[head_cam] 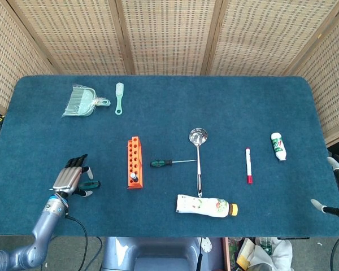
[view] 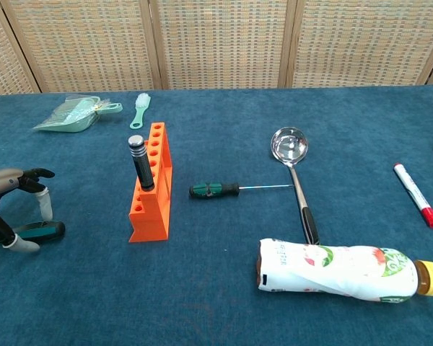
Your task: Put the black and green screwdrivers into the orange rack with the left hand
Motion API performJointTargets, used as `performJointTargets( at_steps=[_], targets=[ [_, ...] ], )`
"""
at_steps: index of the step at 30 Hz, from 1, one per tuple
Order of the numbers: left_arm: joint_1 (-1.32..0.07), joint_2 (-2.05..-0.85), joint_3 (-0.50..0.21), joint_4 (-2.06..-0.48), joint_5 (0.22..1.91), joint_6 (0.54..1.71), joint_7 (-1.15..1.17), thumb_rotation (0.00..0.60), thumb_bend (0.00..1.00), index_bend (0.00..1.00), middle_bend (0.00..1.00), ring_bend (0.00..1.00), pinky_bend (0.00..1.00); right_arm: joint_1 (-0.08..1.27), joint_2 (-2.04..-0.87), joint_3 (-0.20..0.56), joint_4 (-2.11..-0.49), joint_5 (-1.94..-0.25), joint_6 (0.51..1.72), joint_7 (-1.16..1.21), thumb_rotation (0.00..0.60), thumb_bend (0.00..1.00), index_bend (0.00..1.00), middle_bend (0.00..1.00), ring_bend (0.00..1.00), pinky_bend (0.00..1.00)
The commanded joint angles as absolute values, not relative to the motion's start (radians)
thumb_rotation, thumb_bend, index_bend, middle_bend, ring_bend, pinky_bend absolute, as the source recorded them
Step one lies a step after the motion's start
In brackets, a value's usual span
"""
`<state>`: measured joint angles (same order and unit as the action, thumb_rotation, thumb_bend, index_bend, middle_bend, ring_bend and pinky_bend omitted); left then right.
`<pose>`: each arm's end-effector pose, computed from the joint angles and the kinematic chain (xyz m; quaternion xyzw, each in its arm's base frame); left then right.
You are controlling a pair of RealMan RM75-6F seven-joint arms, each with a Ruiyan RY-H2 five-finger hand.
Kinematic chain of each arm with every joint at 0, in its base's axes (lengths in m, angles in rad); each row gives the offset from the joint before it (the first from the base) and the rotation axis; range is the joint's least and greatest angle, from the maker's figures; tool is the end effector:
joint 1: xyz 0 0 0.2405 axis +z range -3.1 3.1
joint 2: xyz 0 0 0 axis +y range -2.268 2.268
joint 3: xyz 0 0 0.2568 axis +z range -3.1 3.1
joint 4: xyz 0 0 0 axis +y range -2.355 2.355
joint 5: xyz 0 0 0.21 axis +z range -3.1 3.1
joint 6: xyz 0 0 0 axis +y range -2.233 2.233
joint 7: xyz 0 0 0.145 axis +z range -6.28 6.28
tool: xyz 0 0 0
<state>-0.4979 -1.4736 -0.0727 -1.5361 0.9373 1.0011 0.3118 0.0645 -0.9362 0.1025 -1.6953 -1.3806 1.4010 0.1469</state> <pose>-0.2634 0.2785 -0.0029 -0.6559 -0.5284 -0.2638 0.4702 -0.3244 -0.1850 0.2138 0.5438 -0.4384 0.3777 0.6078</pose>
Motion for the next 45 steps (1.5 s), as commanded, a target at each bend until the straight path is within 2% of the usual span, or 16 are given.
performJointTargets(
  at_steps=[1, 12, 15, 20, 24, 33, 40, 45],
  targets=[
    [-0.501, -1.479, -0.074, -1.532, 0.933, 0.997, 0.315, 0.6, 0.18, 0.5, 0.0, 0.0, 0.0, 0.065, -0.936, 0.103, -1.695, -1.38, 1.399, 0.148, 0.6, 0.0, 0.0, 0.0, 0.0, 0.0],
    [-0.507, -1.499, -0.077, -1.518, 0.897, 1.001, 0.352, 0.6, 0.22, 0.51, 0.0, 0.0, 0.0, 0.068, -0.933, 0.103, -1.693, -1.377, 1.393, 0.157, 0.6, 0.0, 0.0, 0.0, 0.0, 0.0],
    [-0.508, -1.5, -0.077, -1.516, 0.888, 0.996, 0.354, 0.6, 0.25, 0.55, 0.0, 0.0, 0.0, 0.068, -0.933, 0.103, -1.693, -1.378, 1.393, 0.158, 0.6, 0.0, 0.0, 0.0, 0.0, 0.0],
    [-0.505, -1.499, -0.079, -1.515, 0.892, 0.995, 0.341, 0.6, 0.38, 0.62, 0.0, 0.0, 0.0, 0.068, -0.933, 0.103, -1.693, -1.378, 1.393, 0.159, 0.6, 0.0, 0.0, 0.0, 0.0, 0.0],
    [-0.498, -1.485, -0.087, -1.529, 0.912, 0.999, 0.307, 0.6, 0.4, 0.63, 0.0, 0.0, 0.0, 0.069, -0.933, 0.103, -1.692, -1.376, 1.391, 0.159, 0.6, 0.0, 0.0, 0.0, 0.0, 0.0],
    [-0.447, -1.354, -0.16, -1.643, 1.137, 1.073, -0.006, 0.6, 0.42, 0.66, 0.0, 0.0, 0.0, 0.069, -0.931, 0.102, -1.696, -1.377, 1.389, 0.163, 0.6, 0.0, 0.0, 0.0, 0.0, 0.0],
    [-0.438, -1.252, -0.237, -1.727, 1.36, 1.12, -0.441, 0.6, 0.43, 0.69, 0.0, 0.0, 0.0, 0.07, -0.932, 0.101, -1.697, -1.376, 1.388, 0.162, 0.6, 0.0, 0.0, 0.0, 0.0, 0.0],
    [-0.464, -1.198, -0.278, -1.754, 1.403, 1.109, -0.604, 0.6, 0.43, 0.7, 0.0, 0.0, 0.0, 0.071, -0.932, 0.102, -1.697, -1.371, 1.384, 0.161, 0.6, 0.0, 0.0, 0.0, 0.0, 0.0]
  ],
)
